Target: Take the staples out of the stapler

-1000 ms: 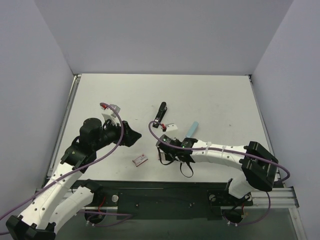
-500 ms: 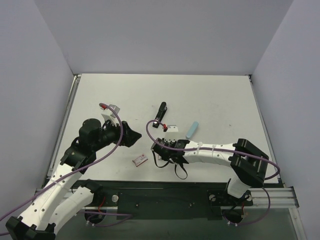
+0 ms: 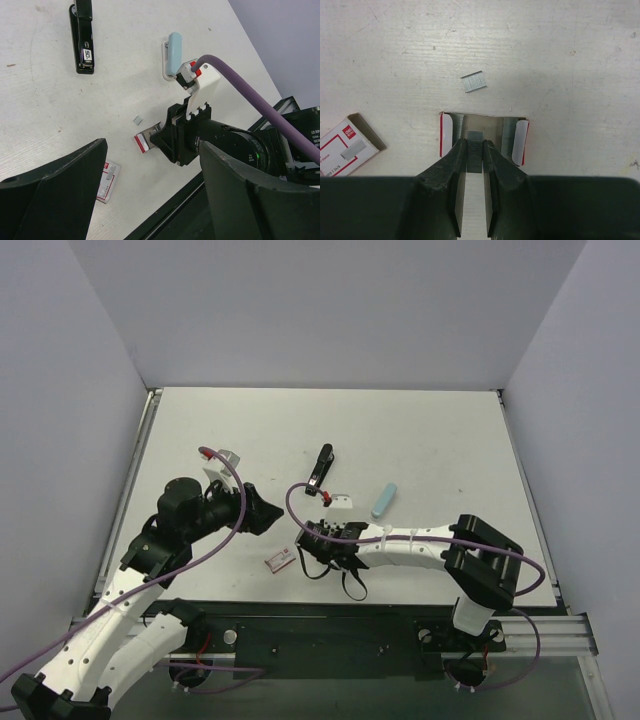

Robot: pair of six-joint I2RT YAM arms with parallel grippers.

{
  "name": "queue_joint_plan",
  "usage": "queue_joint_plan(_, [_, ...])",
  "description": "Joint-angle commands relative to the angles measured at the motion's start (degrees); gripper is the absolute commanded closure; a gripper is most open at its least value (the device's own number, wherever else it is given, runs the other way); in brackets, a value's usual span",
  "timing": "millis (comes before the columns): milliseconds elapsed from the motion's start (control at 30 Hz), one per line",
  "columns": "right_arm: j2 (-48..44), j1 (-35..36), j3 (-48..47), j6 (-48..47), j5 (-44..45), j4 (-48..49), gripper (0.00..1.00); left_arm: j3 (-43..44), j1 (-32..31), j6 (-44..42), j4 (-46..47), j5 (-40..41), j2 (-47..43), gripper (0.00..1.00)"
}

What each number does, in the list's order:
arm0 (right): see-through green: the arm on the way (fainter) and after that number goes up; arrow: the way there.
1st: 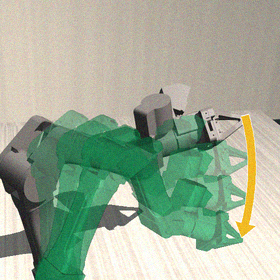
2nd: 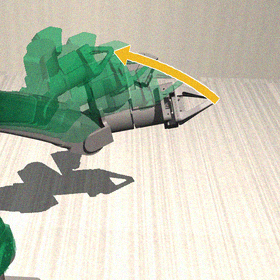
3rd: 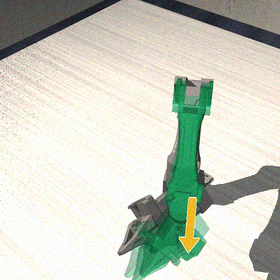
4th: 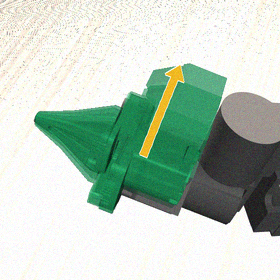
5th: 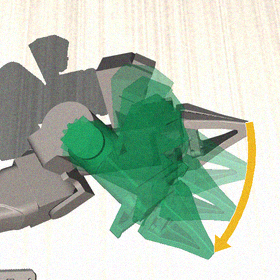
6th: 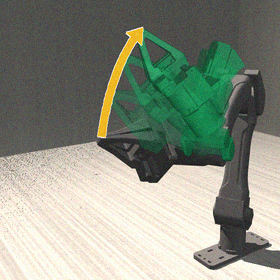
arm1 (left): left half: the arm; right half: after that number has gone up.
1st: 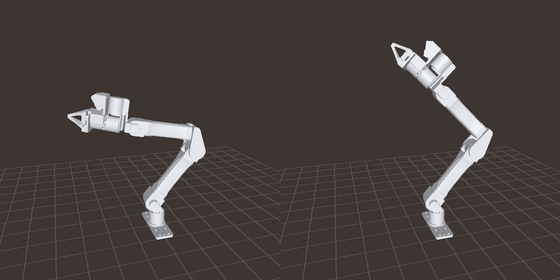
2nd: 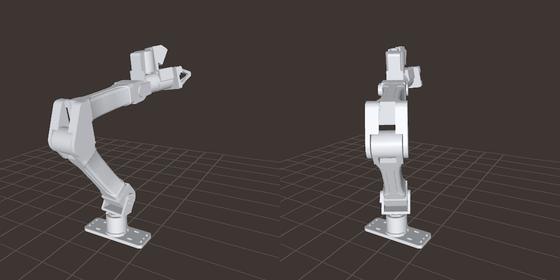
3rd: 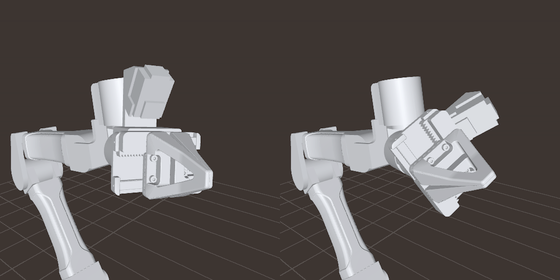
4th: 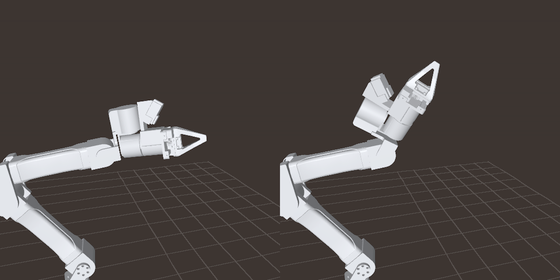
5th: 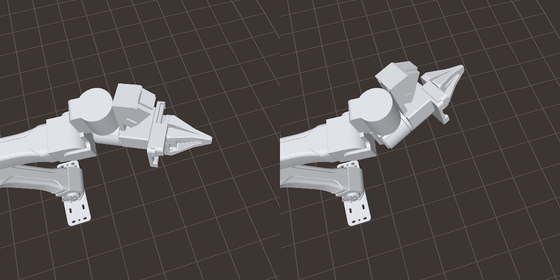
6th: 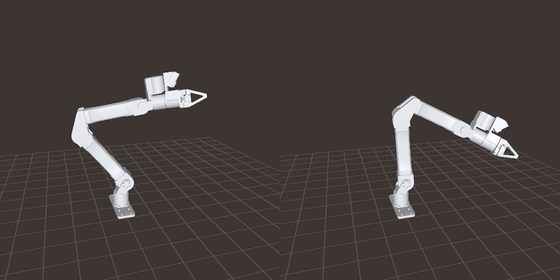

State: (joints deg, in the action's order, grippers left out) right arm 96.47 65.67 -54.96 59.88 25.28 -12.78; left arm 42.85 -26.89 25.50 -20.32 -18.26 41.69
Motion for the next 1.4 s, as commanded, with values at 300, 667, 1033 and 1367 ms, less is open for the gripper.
queue_joint_plan(300, [-2.5, -0.3, 1.3, 2.8, 5.0, -1.4, 0.93, 0.5, 0.3, 0.3, 2.6, -0.9, -0.6, 0.15])
queue_joint_plan(667, [-3.7, -0.4, 3.0, 3.8, 6.0, -1.7, 0.93, 0.6, 0.4, 0.2, 2.3, -0.6, -0.3, 0.15])
queue_joint_plan(1033, [-3.6, -0.5, 3.5, 4.0, 6.3, -2.2, 0.93, 0.5, 0.6, 0.3, 2.5, -0.8, 0.0, 0.15])
queue_joint_plan(1367, [-2.5, -0.6, 3.0, 3.8, 6.1, -2.3, 0.92, 0.3, 0.7, 0.3, 2.5, -0.8, -0.1, 0.15])
